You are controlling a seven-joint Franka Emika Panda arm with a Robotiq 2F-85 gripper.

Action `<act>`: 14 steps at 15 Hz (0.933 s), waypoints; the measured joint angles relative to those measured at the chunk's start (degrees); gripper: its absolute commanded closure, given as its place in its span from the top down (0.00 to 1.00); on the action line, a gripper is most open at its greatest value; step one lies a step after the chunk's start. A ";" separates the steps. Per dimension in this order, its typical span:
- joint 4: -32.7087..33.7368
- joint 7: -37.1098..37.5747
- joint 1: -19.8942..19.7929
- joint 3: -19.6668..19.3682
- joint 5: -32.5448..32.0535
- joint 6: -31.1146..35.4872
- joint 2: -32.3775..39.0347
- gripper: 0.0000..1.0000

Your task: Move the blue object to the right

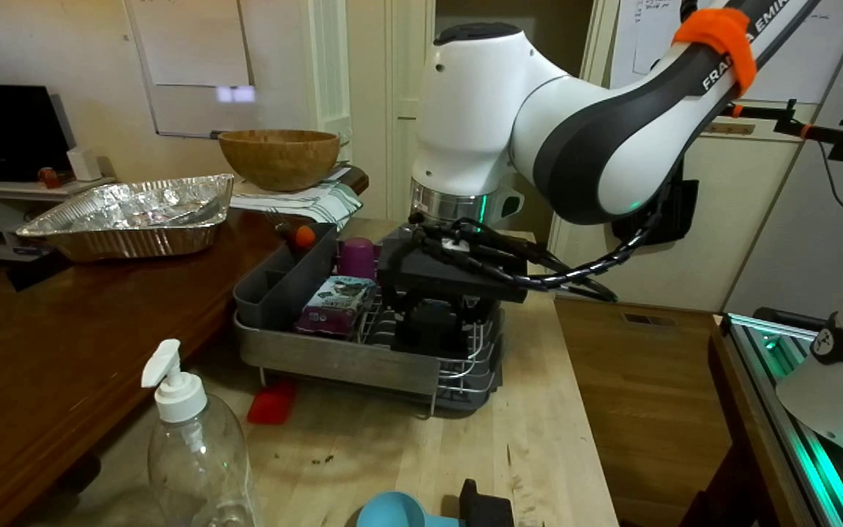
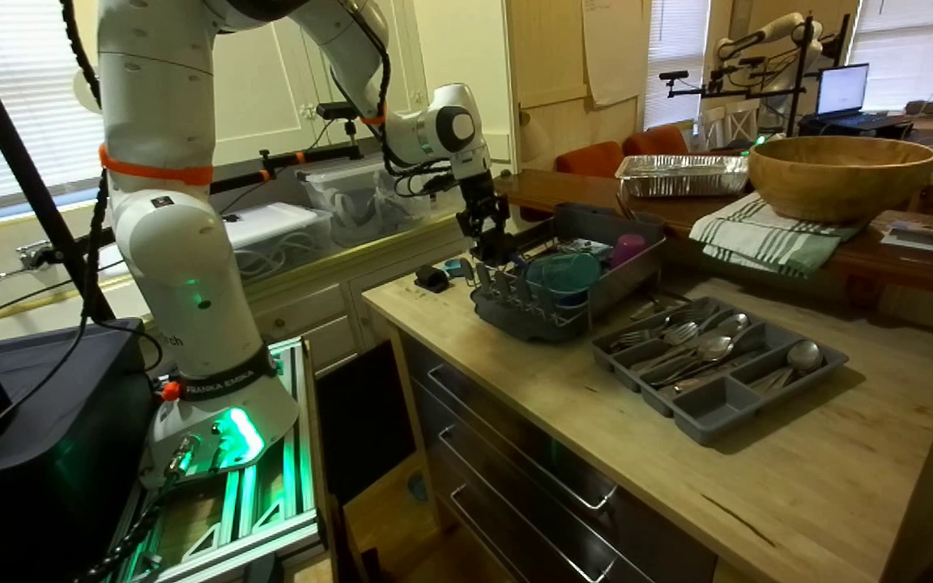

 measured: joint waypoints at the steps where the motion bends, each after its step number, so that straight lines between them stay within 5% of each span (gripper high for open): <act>1: 0.01 -0.11 0.01 0.04 0.00 -0.11 -0.02 0.41; 14: -0.96 -4.81 1.40 3.71 -4.72 -8.69 -15.56 0.41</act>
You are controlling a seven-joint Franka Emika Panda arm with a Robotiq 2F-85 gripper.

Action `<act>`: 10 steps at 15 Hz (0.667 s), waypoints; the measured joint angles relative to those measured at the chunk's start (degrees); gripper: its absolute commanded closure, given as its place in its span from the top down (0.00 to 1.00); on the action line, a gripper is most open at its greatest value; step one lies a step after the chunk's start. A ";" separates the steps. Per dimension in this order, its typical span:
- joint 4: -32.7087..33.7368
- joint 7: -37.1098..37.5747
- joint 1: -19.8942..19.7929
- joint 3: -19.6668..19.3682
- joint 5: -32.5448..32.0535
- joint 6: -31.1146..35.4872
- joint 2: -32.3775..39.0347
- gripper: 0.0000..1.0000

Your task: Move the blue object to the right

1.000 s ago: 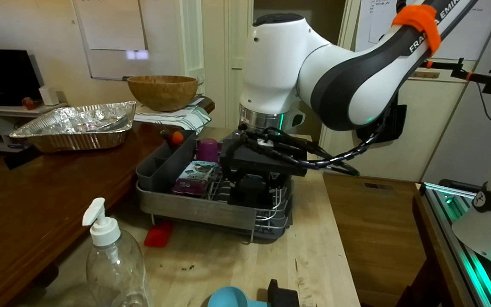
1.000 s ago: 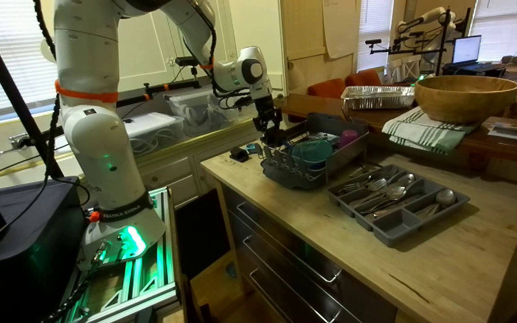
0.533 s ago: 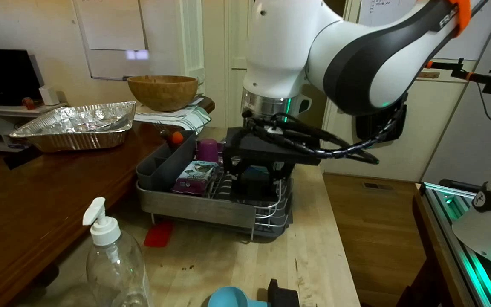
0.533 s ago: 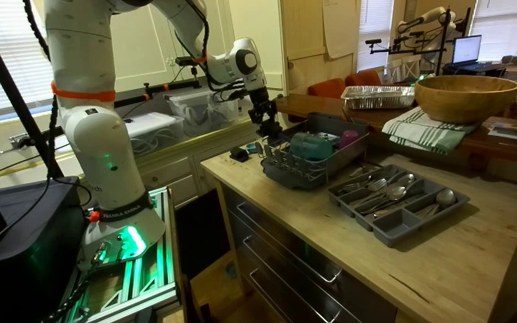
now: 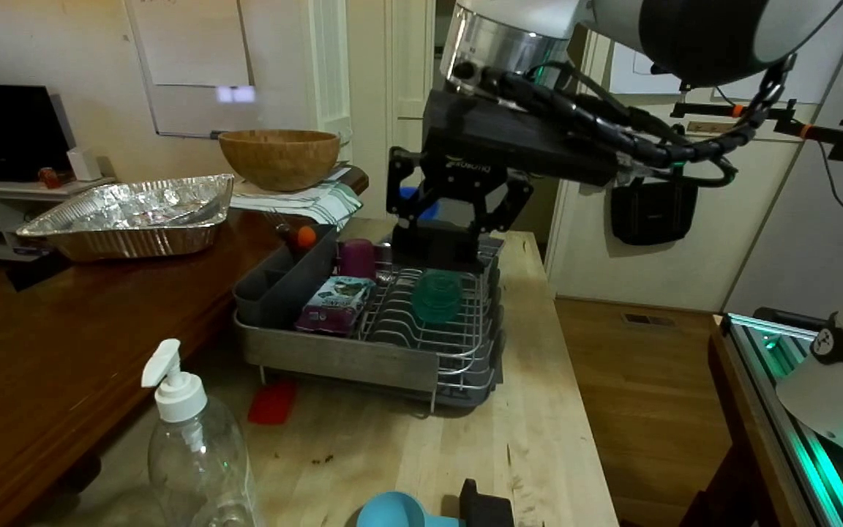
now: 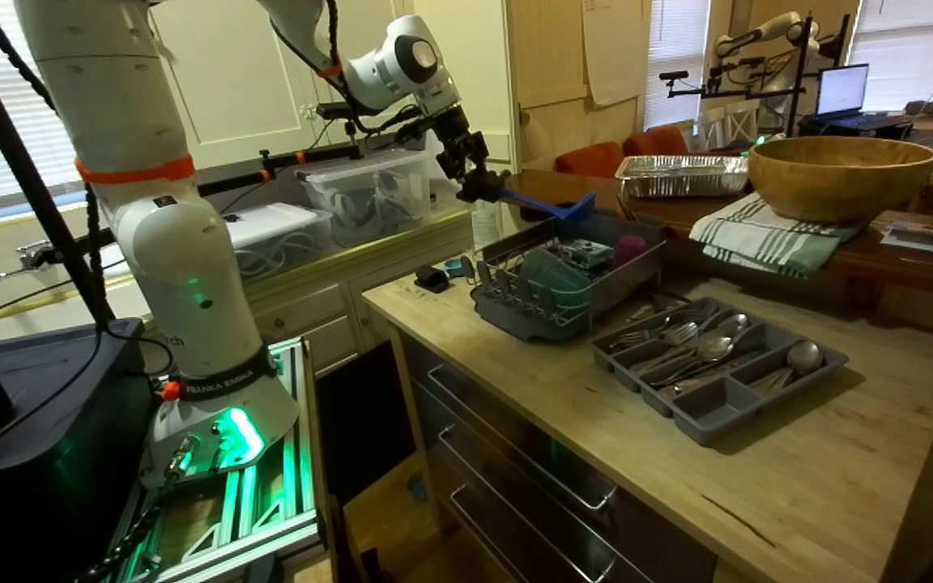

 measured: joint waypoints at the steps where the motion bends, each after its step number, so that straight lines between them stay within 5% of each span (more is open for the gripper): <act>1: -0.40 -1.36 -0.57 0.02 0.01 0.00 -0.66 0.41; 10: -2.86 -21.51 -4.23 0.08 5.60 2.11 -0.78 0.41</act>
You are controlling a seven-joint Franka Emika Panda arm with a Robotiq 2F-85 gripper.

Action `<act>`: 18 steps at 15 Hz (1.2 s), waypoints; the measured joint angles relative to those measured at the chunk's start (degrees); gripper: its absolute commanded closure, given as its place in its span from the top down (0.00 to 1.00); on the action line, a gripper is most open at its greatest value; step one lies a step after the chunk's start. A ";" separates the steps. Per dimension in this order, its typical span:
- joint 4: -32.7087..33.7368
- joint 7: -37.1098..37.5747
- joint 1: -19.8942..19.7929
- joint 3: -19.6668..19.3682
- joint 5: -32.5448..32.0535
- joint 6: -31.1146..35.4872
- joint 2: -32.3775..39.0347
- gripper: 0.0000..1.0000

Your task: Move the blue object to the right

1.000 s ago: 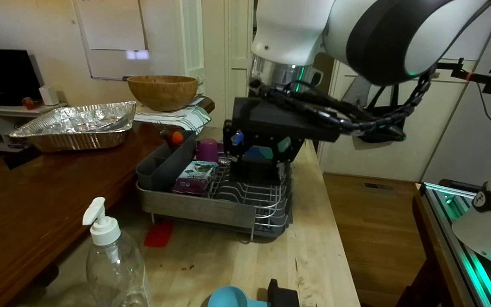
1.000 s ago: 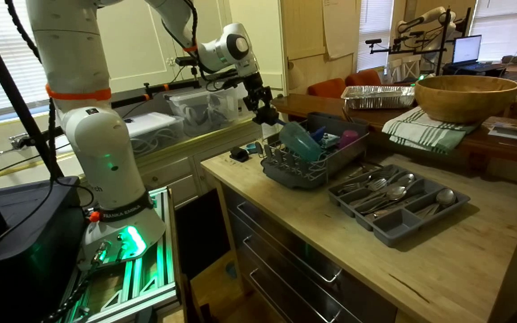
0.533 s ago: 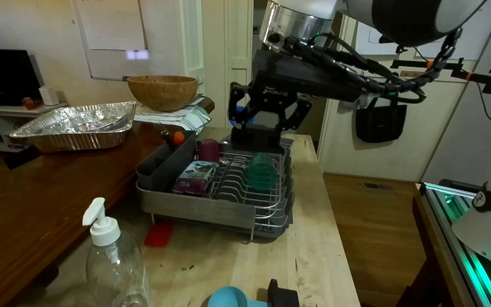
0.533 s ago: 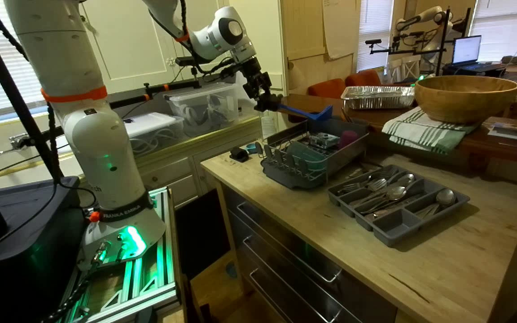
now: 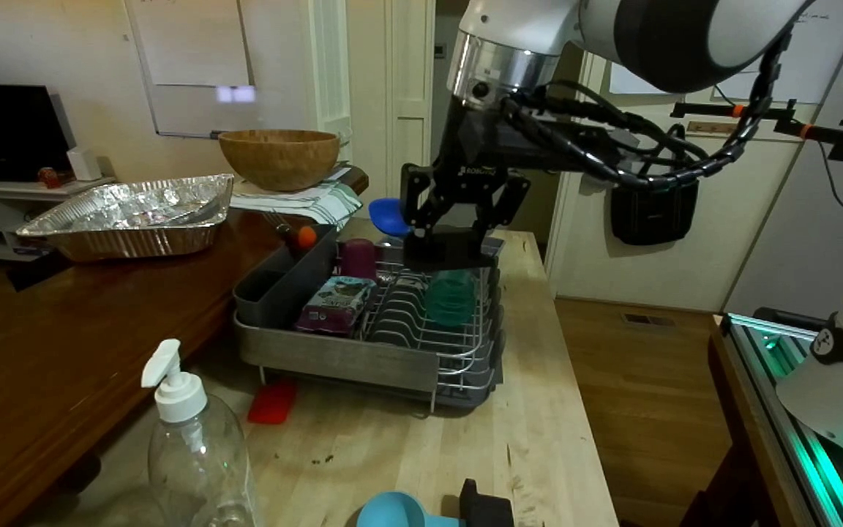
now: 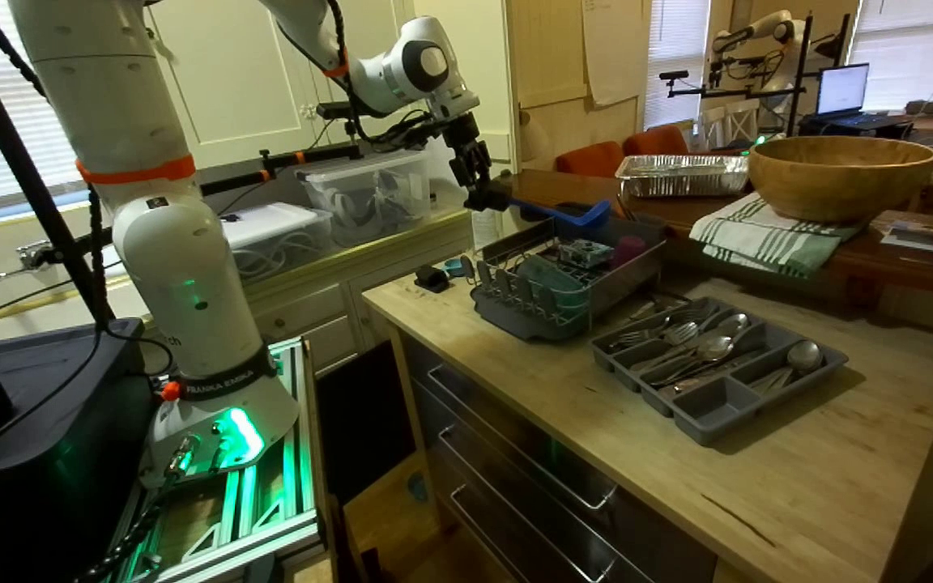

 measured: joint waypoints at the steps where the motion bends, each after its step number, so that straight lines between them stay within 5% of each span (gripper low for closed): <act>1: 0.00 -0.91 -0.10 0.01 -0.01 0.01 -0.30 0.41; 12: -9.85 -13.30 -6.70 -1.91 0.77 5.02 -9.34 0.41; 15: -15.79 -25.39 -8.93 -6.56 1.76 10.84 -11.74 0.41; 18: -19.80 -39.13 -4.50 -17.24 2.08 13.36 -13.40 0.41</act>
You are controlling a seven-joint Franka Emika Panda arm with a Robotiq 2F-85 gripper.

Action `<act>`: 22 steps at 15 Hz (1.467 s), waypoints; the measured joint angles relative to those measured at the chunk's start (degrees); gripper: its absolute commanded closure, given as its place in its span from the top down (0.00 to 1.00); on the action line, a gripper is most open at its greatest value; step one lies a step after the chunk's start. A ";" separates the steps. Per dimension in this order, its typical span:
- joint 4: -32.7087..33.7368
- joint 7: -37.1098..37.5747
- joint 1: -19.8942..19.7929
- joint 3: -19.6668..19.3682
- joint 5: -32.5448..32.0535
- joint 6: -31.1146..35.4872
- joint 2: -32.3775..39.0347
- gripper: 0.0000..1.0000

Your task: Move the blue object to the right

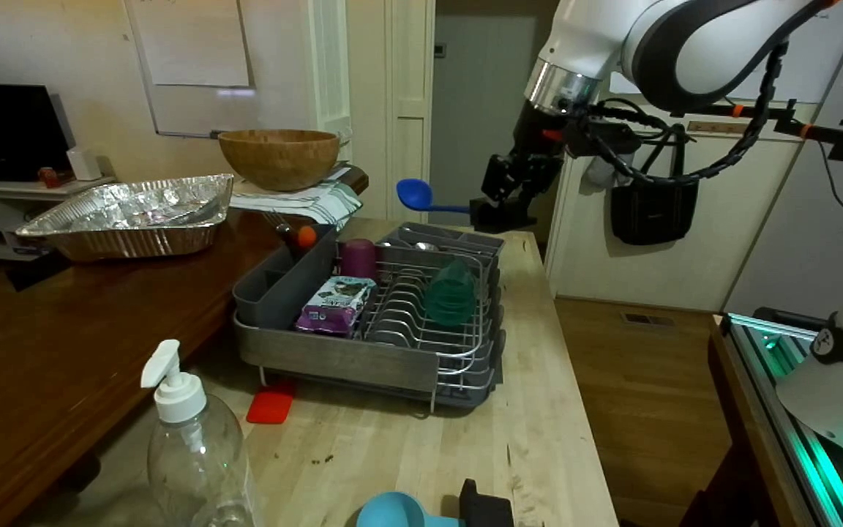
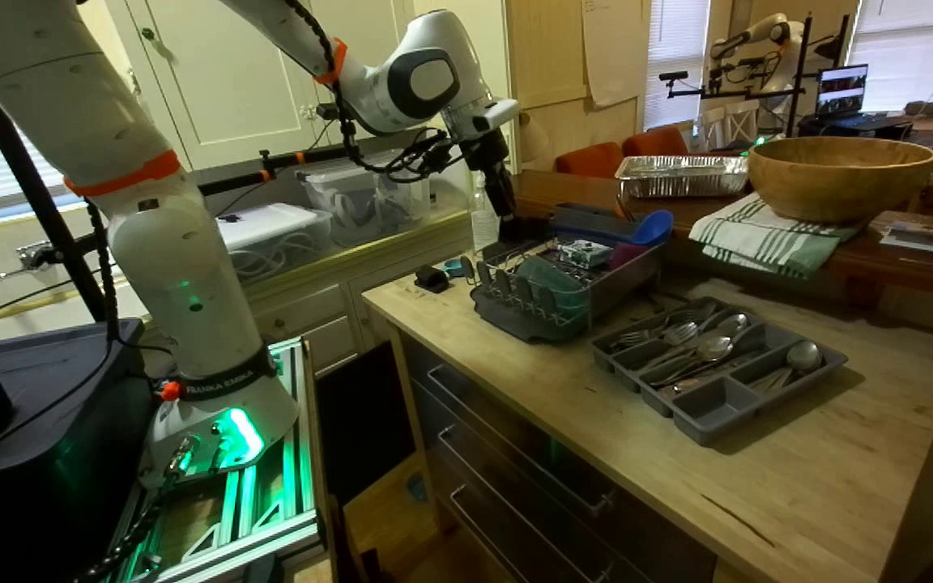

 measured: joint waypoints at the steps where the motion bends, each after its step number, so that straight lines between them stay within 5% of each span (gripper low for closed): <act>1: -0.77 -4.38 2.30 -4.02 0.02 0.04 -0.68 0.41; 3: -1.60 -13.01 6.35 -11.62 -0.05 -1.19 -2.54 0.41; 5: -1.16 -21.18 6.19 -16.58 -0.06 -5.67 -5.07 0.41; 6: -0.42 -24.48 3.33 -16.64 1.27 -8.05 -6.13 0.66; 8: 1.49 -29.59 -3.78 -14.48 5.37 -11.99 -7.40 0.66; 9: 2.09 -30.59 -5.30 -13.94 6.15 -12.89 -7.77 0.41; 14: 2.35 -36.83 -11.35 -8.35 6.57 -13.09 -6.63 0.41; 18: 3.74 -51.75 -15.37 -8.62 6.32 -10.82 -2.78 0.41; 22: 7.76 -54.67 -17.64 -8.66 6.45 -3.30 5.64 0.41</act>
